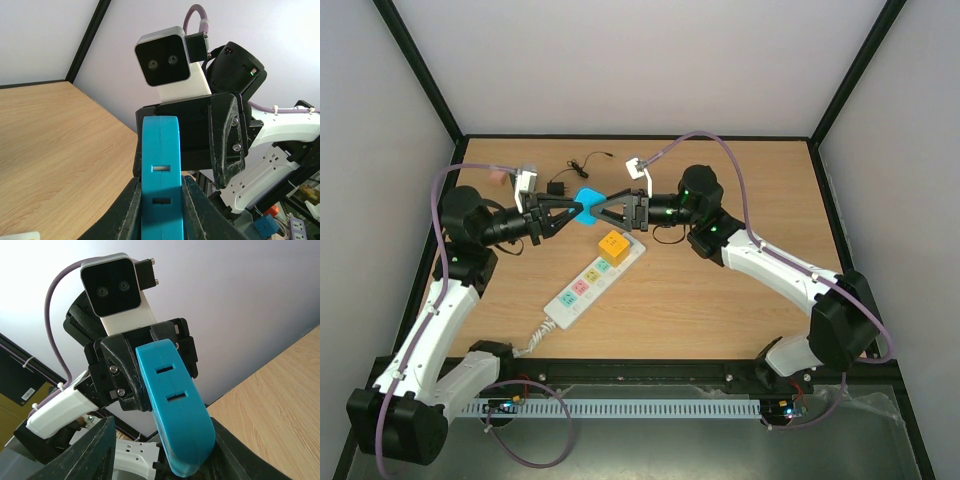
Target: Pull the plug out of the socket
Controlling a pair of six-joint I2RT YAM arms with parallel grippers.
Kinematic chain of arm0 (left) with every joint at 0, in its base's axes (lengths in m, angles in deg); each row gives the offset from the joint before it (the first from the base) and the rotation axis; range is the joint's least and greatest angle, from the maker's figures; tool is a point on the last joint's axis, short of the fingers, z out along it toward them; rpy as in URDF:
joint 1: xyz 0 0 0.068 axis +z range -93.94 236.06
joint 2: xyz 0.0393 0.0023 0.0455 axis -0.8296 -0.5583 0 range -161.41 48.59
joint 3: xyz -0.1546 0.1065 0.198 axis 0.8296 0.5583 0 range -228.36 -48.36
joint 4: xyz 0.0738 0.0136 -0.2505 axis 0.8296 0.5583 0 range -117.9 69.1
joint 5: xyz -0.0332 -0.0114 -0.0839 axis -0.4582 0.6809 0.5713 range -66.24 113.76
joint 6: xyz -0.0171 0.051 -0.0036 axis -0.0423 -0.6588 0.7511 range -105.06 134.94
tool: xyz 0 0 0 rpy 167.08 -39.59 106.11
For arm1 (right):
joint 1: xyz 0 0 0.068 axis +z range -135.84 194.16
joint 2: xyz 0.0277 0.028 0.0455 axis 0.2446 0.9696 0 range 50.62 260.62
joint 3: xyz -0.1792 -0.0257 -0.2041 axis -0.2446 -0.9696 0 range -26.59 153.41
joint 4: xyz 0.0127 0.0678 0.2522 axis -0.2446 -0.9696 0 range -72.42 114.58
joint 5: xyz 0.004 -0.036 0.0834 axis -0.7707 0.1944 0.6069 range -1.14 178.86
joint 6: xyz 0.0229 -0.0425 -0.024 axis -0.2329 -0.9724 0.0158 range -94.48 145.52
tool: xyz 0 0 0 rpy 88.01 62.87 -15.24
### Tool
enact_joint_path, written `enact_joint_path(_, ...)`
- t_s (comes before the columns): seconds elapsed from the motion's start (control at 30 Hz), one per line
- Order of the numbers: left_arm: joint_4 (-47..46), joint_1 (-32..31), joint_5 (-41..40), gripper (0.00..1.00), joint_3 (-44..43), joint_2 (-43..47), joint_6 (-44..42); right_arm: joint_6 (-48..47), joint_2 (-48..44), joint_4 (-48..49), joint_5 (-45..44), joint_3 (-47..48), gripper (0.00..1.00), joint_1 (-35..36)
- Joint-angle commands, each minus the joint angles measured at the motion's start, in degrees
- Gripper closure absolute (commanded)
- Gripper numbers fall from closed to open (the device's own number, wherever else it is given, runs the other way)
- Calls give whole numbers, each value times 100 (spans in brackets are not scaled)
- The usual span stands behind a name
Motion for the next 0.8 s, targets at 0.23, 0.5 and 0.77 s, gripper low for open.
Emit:
enact_joint_path(0.23, 135, 12, -356, 97, 272, -184, 88, 184, -81, 865, 727, 344, 58, 212)
enact_joint_path(0.5, 230, -19, -296, 97, 325, -293, 124, -54, -62, 634, 685, 488, 64, 223)
enact_joint_path(0.77, 587, -19, -104, 97, 244, -167, -124, -999, -118, -572, 400, 660, 75, 213)
